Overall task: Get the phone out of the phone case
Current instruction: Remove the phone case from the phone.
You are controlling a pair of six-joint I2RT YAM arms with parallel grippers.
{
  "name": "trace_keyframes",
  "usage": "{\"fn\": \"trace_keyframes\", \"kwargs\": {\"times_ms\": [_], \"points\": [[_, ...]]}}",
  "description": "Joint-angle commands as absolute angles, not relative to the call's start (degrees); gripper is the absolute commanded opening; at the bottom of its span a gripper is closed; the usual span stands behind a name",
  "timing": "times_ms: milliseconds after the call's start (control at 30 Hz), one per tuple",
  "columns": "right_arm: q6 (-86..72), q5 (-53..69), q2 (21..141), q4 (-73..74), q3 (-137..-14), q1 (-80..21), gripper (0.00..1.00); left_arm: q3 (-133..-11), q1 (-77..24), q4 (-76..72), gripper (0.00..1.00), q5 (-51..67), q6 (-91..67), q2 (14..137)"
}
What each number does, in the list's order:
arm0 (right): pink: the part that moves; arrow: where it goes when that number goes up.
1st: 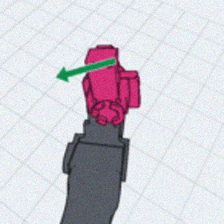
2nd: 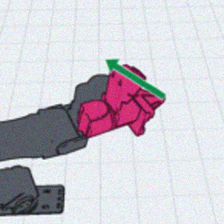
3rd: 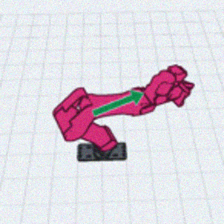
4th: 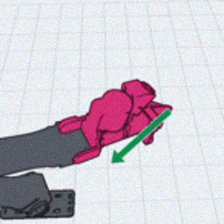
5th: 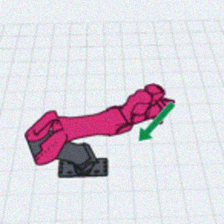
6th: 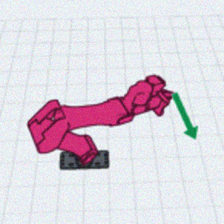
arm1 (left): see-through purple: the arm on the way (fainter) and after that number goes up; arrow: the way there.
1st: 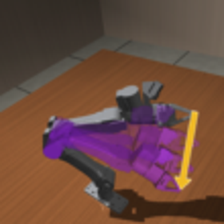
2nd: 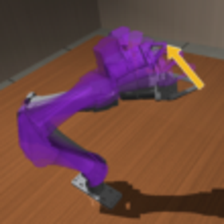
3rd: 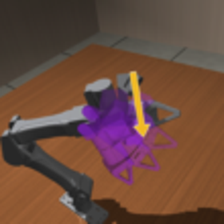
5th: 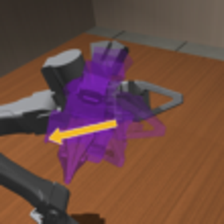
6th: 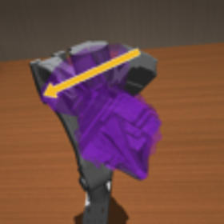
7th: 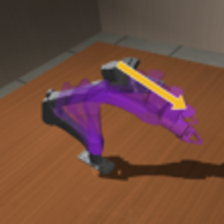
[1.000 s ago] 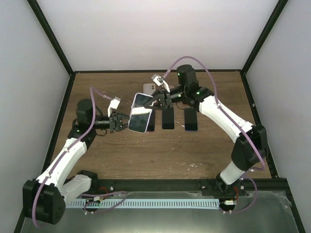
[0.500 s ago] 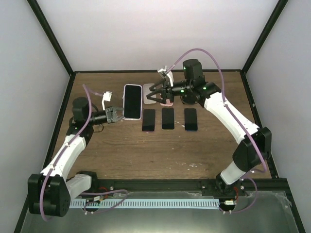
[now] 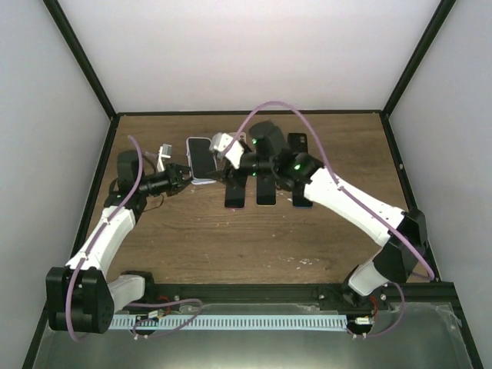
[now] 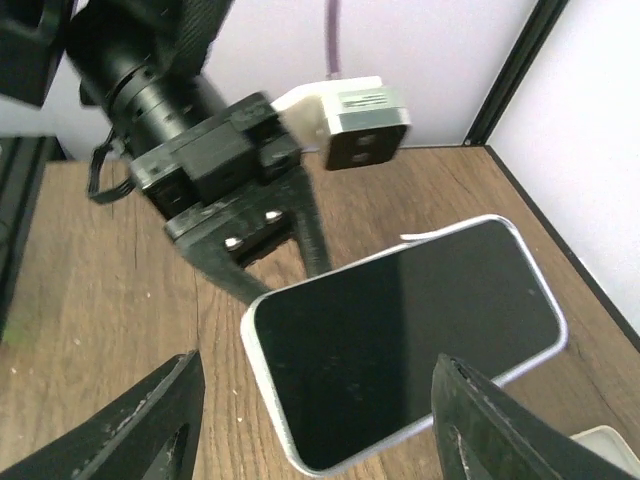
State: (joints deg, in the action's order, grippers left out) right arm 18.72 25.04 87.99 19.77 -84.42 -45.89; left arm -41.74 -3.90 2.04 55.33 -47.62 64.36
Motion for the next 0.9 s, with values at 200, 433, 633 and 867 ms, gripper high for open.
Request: {"fn": "trace_keyframes", "kwargs": {"times_ms": [200, 433, 633, 867], "points": [[32.4, 2.1, 89.8, 14.3, -81.2, -55.4, 0.55, -40.7, -3.1, -5.4, 0.0, 59.5, -55.7, 65.7], [35.9, -3.0, 91.9, 11.9, -80.4, -57.2, 0.54, -40.3, -3.2, -6.7, 0.0, 60.3, -57.1, 66.1], [38.2, -6.0, 92.3, 8.4, -77.5, -57.5, 0.53, -40.3, -3.2, -6.8, 0.0, 60.6, -57.4, 66.3], [43.0, -13.1, 92.2, 2.0, -74.1, -57.5, 0.43, -40.2, -3.2, -6.9, 0.0, 61.1, -57.0, 66.9]]}}
